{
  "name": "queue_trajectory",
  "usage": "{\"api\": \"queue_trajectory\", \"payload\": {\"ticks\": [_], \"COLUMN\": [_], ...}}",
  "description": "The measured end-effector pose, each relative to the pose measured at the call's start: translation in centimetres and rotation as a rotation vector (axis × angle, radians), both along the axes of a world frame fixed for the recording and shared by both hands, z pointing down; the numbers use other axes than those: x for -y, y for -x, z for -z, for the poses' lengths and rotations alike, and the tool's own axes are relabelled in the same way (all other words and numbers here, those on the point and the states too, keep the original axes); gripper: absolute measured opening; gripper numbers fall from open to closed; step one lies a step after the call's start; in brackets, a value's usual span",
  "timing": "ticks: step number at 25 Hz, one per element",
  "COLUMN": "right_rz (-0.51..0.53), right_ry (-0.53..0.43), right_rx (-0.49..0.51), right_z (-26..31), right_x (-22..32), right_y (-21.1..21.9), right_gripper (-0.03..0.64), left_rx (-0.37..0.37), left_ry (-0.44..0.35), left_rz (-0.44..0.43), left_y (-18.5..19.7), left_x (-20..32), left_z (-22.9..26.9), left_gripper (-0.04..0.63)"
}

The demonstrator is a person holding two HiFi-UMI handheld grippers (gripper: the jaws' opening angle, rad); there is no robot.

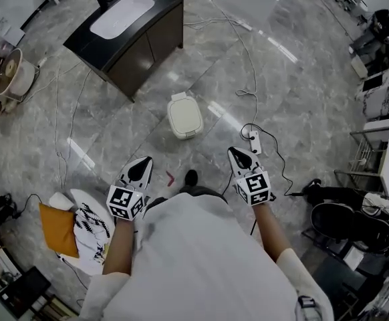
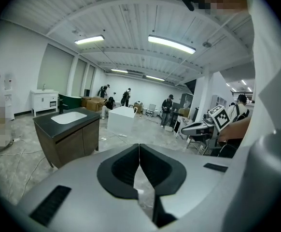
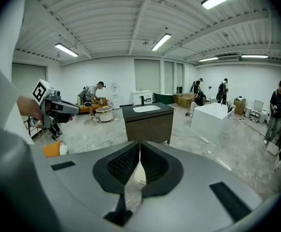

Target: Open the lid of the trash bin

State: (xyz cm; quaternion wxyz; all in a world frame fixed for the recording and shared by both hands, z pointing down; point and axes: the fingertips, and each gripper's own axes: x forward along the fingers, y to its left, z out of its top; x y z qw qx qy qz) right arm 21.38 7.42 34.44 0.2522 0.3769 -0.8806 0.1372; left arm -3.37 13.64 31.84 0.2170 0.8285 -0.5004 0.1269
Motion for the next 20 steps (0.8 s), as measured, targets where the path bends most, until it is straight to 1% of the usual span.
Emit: {"api": "queue_trajectory", "payload": {"ticks": [3, 10, 15, 20], "right_rz": [0.025, 0.04, 0.041, 0.018], "right_ry": [0.022, 0.062, 0.092, 0.113], "right_rx": [-0.005, 0.0, -0.005, -0.013], "right_z": [-1.1, -3.0, -3.9, -4.7], "right_x": [1.0, 1.7, 1.7, 2.5], "right_y": [-0.5, -0.8, -0.6, -0.1], "right_gripper": [0.032, 0.032, 0.032, 0.032], "left_rx": [-0.001, 0.01, 0.013, 0.007], "left_ry": [0.011, 0.053, 0.071, 0.076], "left_rz": [0.012, 0.011, 0.012, -0.001], "left_y": [-0.8, -1.7, -1.4, -0.7], "left_x": [1.0, 1.4, 2.0, 3.9], "left_z": [-0.4, -1.6, -1.9, -2.5], "left_gripper": [0.018, 0.018, 0.018, 0.018]}}
